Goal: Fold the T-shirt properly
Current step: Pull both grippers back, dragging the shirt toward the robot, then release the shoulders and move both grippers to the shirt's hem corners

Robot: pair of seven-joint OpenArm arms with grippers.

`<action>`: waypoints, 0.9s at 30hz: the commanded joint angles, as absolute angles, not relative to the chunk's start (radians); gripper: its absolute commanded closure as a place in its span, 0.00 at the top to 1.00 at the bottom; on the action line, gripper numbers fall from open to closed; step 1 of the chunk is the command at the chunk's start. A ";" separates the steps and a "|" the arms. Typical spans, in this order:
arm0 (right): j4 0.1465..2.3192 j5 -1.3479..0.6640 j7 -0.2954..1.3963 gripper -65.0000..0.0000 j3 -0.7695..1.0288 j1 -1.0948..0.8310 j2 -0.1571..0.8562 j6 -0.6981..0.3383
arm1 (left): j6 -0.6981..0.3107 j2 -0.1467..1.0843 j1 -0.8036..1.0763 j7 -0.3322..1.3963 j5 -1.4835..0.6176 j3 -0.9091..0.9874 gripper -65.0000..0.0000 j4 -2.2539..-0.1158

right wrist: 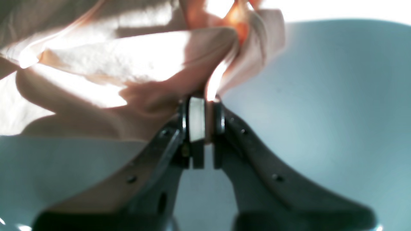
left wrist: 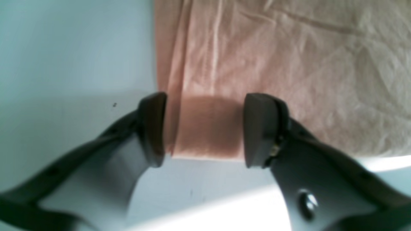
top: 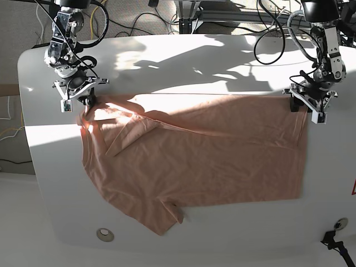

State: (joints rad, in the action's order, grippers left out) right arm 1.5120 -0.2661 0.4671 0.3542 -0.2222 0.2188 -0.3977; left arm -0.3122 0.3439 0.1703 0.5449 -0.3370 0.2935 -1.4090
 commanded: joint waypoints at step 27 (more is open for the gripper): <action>1.880 -0.265 0.484 0.00 0.389 -0.687 0.225 -0.403 | -0.309 0.381 0.653 0.547 -0.341 0.371 0.00 -1.748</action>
